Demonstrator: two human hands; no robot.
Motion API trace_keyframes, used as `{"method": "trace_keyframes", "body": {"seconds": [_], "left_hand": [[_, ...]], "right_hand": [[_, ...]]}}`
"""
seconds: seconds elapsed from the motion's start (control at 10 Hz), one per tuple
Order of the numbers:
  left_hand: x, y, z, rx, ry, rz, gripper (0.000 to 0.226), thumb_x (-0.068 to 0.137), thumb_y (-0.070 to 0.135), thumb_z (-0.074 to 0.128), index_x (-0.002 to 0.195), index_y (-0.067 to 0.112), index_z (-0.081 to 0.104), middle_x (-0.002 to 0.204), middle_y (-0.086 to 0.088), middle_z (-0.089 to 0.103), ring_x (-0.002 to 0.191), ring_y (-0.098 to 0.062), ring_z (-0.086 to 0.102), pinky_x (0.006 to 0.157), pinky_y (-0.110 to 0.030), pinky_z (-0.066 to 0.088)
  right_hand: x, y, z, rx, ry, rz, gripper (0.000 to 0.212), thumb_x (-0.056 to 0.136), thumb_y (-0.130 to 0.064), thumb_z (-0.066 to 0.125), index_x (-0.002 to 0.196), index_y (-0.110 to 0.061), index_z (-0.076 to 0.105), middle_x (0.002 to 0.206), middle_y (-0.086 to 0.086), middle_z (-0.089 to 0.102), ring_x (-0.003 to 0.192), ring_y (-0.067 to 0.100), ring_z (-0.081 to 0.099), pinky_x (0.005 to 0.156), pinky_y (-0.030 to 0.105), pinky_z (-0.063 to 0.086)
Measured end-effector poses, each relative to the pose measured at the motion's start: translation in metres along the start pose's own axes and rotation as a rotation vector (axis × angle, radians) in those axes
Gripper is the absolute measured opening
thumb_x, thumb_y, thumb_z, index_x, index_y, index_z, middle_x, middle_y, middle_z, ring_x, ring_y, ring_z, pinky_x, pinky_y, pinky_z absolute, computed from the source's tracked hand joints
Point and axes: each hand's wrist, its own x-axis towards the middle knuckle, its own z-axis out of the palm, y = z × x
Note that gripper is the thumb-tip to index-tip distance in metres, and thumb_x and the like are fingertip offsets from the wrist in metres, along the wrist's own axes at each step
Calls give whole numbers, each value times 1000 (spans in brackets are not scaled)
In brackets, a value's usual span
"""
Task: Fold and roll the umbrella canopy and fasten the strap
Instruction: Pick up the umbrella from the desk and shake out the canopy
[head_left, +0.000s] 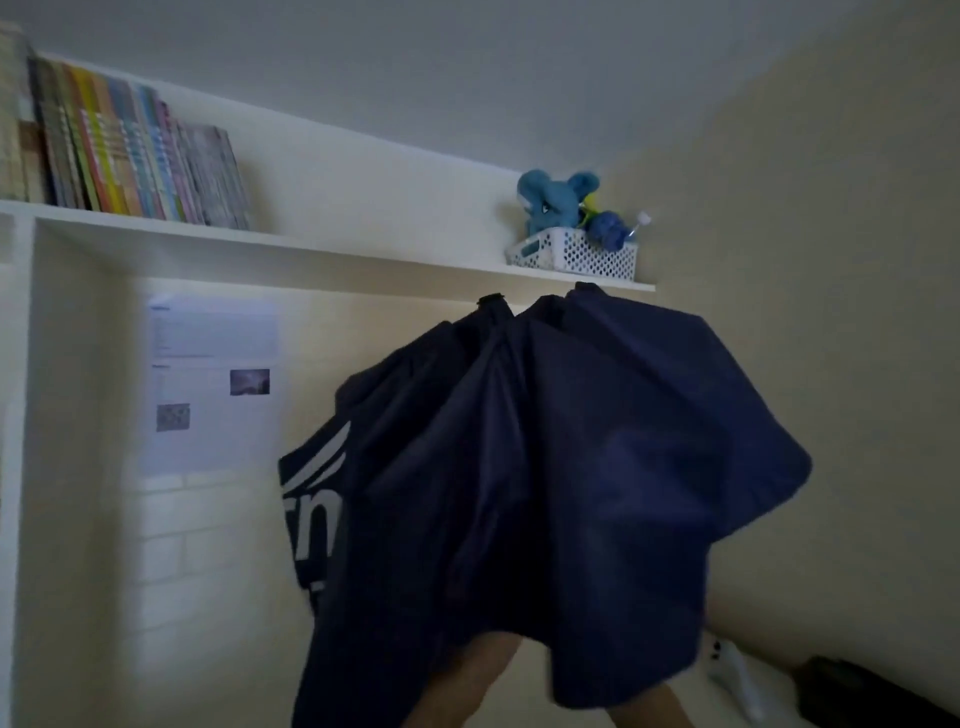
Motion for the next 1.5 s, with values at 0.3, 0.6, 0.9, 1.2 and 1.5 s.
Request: {"method": "trace_keyframes", "body": {"seconds": [0.3, 0.6, 0.9, 1.2, 1.5], "left_hand": [[-29, 7, -40, 304, 27, 292, 24, 98, 24, 61, 86, 32, 80, 103, 18, 73, 100, 3, 66, 82, -14, 45], [-30, 18, -56, 160, 215, 155, 5, 97, 29, 61, 100, 28, 64, 107, 3, 68, 104, -18, 63, 96, -42, 48], [-35, 31, -69, 151, 439, 185, 78, 81, 31, 84, 140, 34, 34, 143, 11, 30, 132, -15, 35, 100, -32, 36], [-28, 50, -68, 55, 116, 280, 19, 92, 1, 64, 99, 15, 76, 99, -8, 75, 93, -23, 69, 82, -25, 56], [-15, 58, -72, 282, 120, 304, 30, 89, 19, 75, 117, 26, 68, 100, 4, 75, 92, -12, 72, 73, -22, 52]], "right_hand": [[24, -36, -21, 752, -155, 315, 37, 96, -43, 59, 86, -8, 60, 65, 8, 56, 37, 11, 28, 39, 24, 15], [23, 2, -24, 1428, -715, 574, 36, 92, -41, 67, 101, -7, 60, 65, 0, 47, 35, 4, 21, 35, 21, 9], [14, 10, -17, 1591, -857, 545, 45, 104, -44, 32, 113, -8, 57, 75, 1, 51, 42, 8, 30, 38, 23, 25], [13, 25, -23, 1527, -956, 627, 47, 99, -46, 41, 103, -6, 66, 50, -2, 48, 33, 6, 20, 39, 24, 26], [8, 33, -32, 1553, -1181, 545, 52, 102, -46, 36, 110, -4, 66, 55, -2, 44, 41, 10, 33, 44, 25, 27]]}}
